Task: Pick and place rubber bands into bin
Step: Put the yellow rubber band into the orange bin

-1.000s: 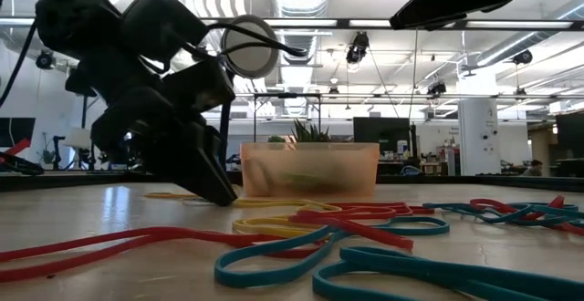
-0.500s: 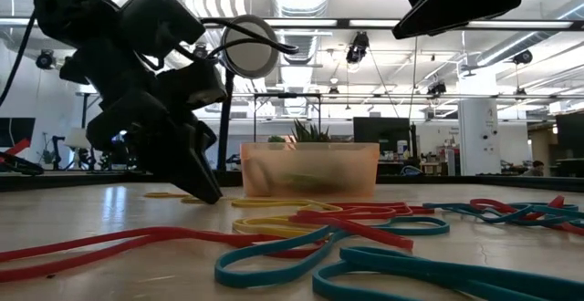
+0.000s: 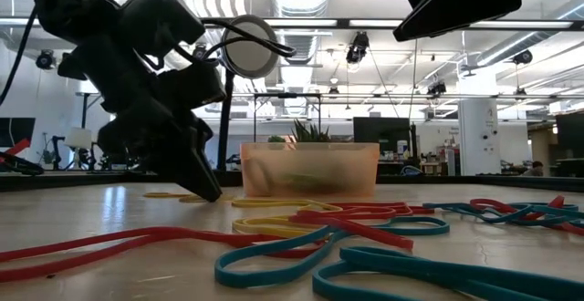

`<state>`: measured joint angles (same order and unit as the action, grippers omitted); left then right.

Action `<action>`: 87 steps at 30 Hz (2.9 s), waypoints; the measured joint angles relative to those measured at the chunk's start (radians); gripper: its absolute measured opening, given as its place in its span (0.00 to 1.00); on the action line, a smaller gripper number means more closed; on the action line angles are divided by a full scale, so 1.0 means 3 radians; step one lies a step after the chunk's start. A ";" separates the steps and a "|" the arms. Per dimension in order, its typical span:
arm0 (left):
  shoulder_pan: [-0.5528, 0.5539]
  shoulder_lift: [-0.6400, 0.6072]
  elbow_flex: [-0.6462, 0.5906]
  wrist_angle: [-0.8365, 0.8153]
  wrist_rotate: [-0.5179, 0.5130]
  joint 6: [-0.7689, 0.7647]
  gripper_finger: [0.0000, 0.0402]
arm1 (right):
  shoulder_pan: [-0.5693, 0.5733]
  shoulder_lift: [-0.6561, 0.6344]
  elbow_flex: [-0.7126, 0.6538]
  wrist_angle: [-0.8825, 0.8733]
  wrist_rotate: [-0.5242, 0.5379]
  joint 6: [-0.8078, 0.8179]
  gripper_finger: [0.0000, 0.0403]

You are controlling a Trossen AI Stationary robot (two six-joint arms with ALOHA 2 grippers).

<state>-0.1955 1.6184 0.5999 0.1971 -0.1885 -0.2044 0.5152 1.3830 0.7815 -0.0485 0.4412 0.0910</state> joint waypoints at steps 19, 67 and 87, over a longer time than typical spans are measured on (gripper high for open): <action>-0.0004 -0.0015 0.0034 -0.0252 -0.0180 -0.0175 0.10 | 0.0000 0.0001 -0.0001 0.0002 0.0000 0.0039 0.15; -0.0154 -0.0537 0.0211 -0.0819 -0.0153 -0.0299 0.00 | -0.0001 0.0003 -0.0013 -0.0007 0.0003 0.0098 0.15; -0.0620 -0.0563 0.0472 0.0767 -0.2515 0.1851 0.00 | -0.0001 0.0003 -0.0019 0.0000 0.0005 0.0102 0.15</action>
<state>-0.3815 1.4496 0.7415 0.4273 -0.9429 0.3507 0.5148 1.3839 0.7757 -0.0486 0.4427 0.1215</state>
